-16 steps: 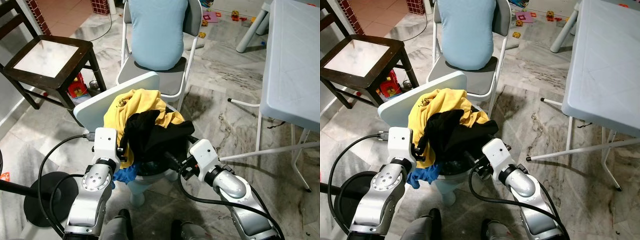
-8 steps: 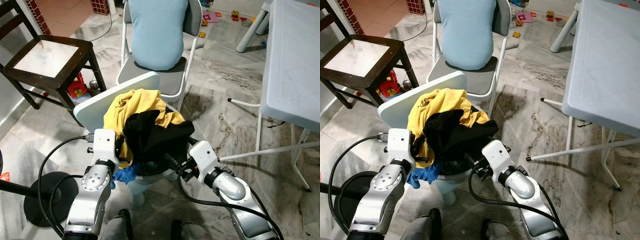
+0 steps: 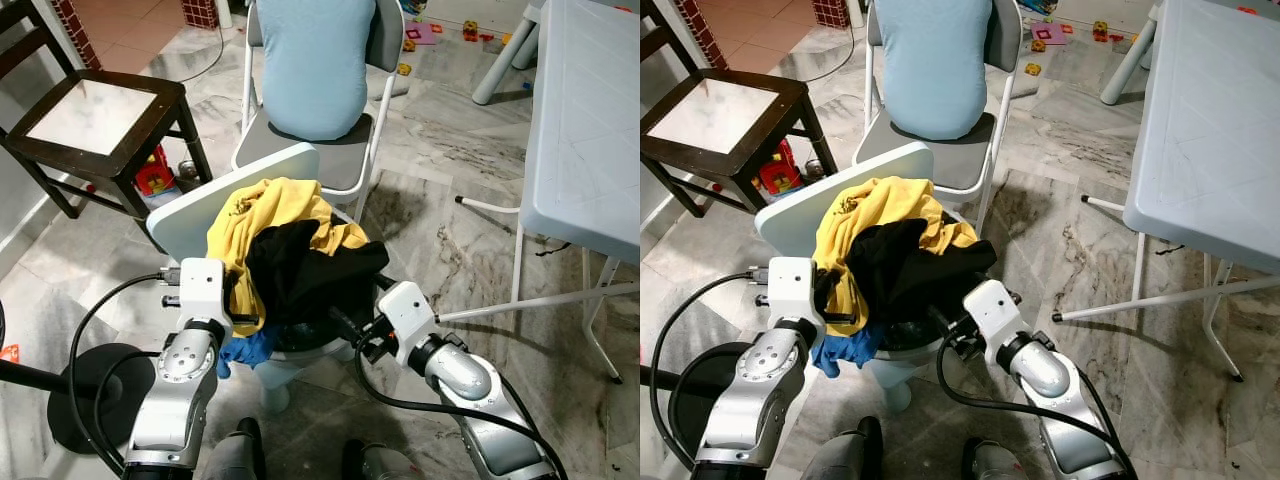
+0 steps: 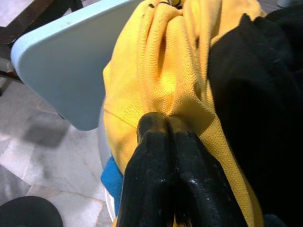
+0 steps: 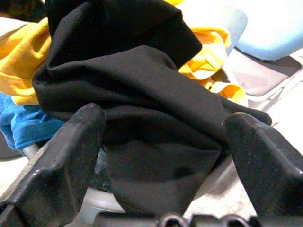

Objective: Hang hanger

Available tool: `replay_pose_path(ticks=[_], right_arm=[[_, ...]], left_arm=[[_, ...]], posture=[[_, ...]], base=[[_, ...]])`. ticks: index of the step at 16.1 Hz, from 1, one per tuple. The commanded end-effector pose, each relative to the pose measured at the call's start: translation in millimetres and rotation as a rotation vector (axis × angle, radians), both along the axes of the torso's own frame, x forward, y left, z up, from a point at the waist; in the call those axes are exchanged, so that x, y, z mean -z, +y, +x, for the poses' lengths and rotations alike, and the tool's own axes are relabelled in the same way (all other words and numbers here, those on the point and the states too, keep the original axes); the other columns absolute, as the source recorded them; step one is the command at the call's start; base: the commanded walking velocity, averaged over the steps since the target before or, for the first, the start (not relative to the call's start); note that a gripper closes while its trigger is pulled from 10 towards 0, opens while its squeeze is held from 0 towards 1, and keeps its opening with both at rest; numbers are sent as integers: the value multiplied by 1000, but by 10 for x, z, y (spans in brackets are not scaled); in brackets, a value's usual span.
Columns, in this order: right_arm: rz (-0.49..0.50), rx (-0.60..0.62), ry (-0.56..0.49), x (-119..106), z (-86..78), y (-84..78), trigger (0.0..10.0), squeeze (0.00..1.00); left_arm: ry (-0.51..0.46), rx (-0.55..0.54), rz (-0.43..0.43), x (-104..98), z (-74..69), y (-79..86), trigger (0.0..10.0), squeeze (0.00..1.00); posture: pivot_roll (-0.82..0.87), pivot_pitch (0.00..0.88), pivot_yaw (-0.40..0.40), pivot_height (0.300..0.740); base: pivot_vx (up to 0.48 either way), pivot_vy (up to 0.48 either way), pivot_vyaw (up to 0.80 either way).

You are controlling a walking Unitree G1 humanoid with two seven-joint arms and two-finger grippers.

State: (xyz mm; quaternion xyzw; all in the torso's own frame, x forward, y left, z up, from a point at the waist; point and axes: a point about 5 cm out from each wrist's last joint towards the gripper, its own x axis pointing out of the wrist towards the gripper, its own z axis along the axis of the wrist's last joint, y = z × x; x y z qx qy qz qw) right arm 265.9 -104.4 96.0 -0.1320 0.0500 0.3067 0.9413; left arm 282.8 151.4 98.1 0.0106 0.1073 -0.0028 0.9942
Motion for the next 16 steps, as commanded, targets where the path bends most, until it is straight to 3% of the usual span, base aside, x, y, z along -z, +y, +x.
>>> replay_pose_path(ticks=[1, 5, 6, 8, 12, 13, 14, 16], right_arm=[[-11, -4, 15, 41, -21, -9, 10000, 0], [-1, 10, 20, 54, -26, -6, 10000, 0], [-3, -2, 25, 66, -34, 4, 10000, 0], [-5, -11, 22, 60, -23, 11, 10000, 0], [-9, -8, 7, 16, 42, -2, 10000, 0], [-9, -2, 9, 25, 30, -12, 10000, 0], [-10, -1, 9, 31, 21, -15, 10000, 0], [-11, 1, 12, 45, 12, -25, 10000, 0]], left_arm=[[-2, -47, 4, 21, -9, 49, 0, 0], [-104, -148, 46, -150, 1, 168, 0, 0], [-190, -193, 55, -306, 21, 213, 0, 0], [-238, -222, 48, -401, 39, 243, 0, 0], [-291, -164, 50, -484, 41, 140, 0, 0], [-323, -166, 65, -534, 9, 120, 10000, 0], [-336, -166, 70, -553, -9, 113, 10000, 1000], [-372, -152, 88, -591, -86, 76, 10000, 1000]], posture=[[-32, 263, -58, 740], [-11, 256, -51, 740], [-11, 256, -51, 740], [-2, 250, -67, 740], [-4, 251, -66, 740], [-6, 252, -63, 740], [-6, 252, -63, 740], [-7, 256, -60, 740]], base=[[0, 0, 0], [0, 0, 0], [0, 0, 0], [0, 0, 0], [0, 0, 0], [0, 0, 0], [0, 0, 0], [0, 0, 0]])
